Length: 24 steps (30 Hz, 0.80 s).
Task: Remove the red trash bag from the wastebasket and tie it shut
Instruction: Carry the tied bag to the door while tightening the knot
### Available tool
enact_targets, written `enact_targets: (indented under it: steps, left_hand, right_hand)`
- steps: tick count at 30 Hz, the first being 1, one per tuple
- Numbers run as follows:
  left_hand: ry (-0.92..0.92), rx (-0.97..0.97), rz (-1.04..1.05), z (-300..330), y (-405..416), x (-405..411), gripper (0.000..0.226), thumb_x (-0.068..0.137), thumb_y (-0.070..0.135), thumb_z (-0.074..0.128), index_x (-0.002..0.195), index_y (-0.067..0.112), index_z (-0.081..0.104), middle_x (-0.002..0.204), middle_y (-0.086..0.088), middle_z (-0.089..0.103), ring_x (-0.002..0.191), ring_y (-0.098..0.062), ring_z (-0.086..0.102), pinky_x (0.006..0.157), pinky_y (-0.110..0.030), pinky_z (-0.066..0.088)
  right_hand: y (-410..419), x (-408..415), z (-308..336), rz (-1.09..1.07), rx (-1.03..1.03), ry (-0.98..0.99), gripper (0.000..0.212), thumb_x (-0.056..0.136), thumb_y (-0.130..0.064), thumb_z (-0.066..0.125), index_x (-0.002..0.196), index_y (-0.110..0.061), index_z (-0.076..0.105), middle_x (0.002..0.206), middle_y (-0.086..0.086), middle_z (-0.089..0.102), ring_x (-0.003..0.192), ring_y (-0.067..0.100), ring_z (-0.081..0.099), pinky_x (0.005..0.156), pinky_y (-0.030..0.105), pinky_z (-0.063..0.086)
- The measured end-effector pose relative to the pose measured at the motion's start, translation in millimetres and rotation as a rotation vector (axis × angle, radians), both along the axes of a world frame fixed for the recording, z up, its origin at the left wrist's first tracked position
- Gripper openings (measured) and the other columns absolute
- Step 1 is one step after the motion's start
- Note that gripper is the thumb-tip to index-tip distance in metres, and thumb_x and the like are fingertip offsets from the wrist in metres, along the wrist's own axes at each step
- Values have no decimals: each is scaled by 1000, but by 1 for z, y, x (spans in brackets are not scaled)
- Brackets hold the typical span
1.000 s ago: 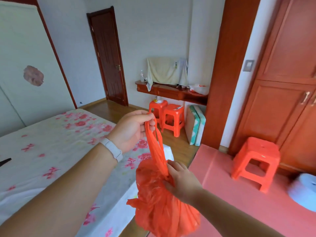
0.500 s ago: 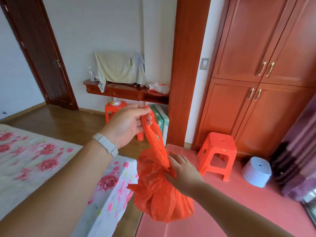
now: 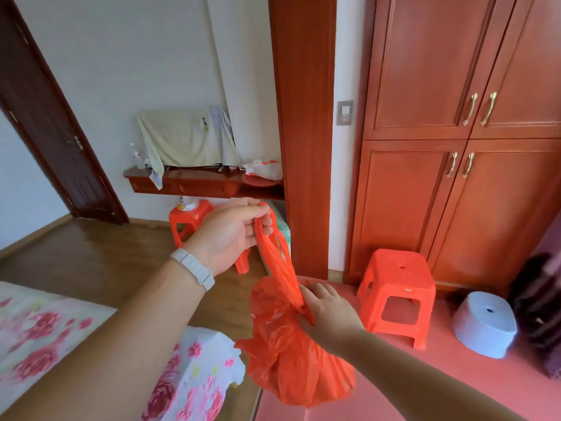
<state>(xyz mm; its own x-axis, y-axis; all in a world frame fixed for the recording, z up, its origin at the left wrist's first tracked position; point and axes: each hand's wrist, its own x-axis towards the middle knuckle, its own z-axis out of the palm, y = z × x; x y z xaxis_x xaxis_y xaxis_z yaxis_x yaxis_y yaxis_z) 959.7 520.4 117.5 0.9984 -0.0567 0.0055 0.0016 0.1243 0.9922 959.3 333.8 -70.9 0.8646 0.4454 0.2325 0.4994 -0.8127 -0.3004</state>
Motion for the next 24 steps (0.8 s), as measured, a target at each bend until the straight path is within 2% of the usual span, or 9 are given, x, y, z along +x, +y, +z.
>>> enact_targets:
  steps: [5,11,17,24]
  left_hand:
    - [-31,0,44,13,-28,68,11,88,9,55,79,12,59,69,-4,61,66,-17,61,66,-26,51]
    - [-37,5,124,21,-23,131,9,89,6,54,81,10,57,72,-6,58,68,-18,59,62,-24,52]
    - [-17,-13,211,11,33,192,7,89,10,55,82,13,57,73,-4,60,68,-17,60,76,-30,47]
    - [-22,-103,213,-5,117,296,7,89,10,55,83,11,57,72,-5,59,68,-17,59,71,-28,49]
  right_hand:
    - [-27,86,16,33,2,-30,54,87,-43,50,136,-29,34,134,5,52,122,33,47,90,48,50]
    - [-20,156,24,89,-19,-8,53,91,-43,48,140,-29,32,138,2,48,125,30,43,94,45,47]
    - [31,218,19,129,-39,30,55,91,-43,46,142,-30,30,140,0,47,126,27,42,94,42,45]
    - [111,326,20,151,-106,78,56,93,-47,42,144,-29,27,140,-2,45,125,24,40,96,41,43]
